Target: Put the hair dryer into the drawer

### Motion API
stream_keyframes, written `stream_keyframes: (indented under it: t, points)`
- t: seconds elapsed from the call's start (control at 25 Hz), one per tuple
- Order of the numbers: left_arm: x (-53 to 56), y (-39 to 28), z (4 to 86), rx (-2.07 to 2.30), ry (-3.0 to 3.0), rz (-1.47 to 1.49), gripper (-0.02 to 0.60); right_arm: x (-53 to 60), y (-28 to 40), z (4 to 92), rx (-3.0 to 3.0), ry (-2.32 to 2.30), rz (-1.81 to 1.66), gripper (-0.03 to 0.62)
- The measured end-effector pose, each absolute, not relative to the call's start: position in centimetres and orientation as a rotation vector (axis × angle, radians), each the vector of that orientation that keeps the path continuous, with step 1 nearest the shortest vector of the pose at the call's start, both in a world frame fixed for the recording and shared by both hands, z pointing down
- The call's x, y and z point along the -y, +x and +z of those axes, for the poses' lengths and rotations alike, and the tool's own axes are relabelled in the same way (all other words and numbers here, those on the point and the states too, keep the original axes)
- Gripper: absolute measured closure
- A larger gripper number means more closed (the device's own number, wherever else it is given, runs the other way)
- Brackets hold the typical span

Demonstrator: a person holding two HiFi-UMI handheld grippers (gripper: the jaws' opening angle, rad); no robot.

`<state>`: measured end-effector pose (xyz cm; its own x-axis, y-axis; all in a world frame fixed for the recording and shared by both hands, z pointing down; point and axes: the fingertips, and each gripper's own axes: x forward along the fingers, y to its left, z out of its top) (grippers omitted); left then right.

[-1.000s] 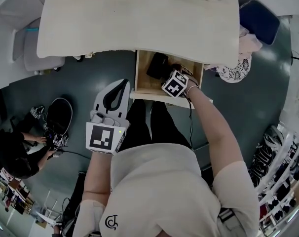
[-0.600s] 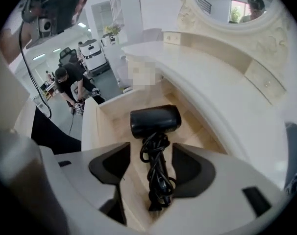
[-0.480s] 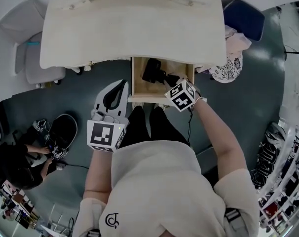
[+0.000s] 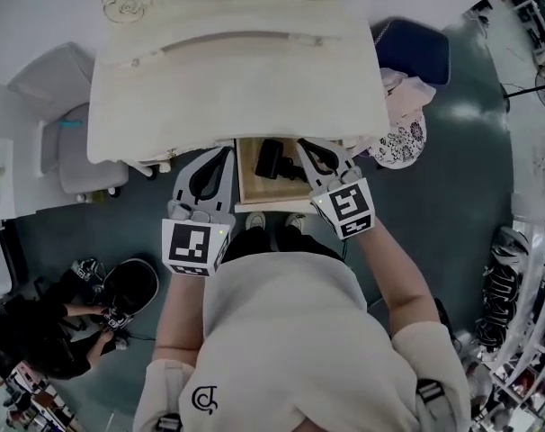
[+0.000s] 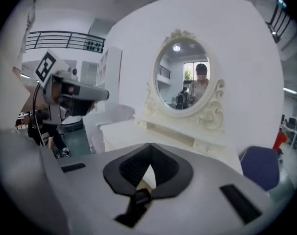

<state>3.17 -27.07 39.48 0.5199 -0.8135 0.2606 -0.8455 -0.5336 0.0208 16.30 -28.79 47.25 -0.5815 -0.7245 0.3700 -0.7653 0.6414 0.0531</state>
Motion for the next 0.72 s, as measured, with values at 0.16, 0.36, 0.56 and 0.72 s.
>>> stream_keyframes:
  t: [0.16,0.36,0.56,0.72]
  points:
    - [28.3,3.5,36.3,1.448,2.685,0.273,0.569,29.7,17.1,38.7,2.623,1.353,-0.037,0.587]
    - [29.4,3.7,33.0,1.485,2.753,0.208,0.569,29.5,18.9,31.2,2.701,1.549,-0.218,0.587]
    - [29.7,3.7,30.9,1.517,2.787,0.179,0.569,28.9,20.2,28.2,2.722,1.675,-0.269,0.588]
    - [29.7,3.7,30.6,1.52,2.789,0.165,0.569,29.0,20.3,28.1,2.733,1.689,-0.244,0.589]
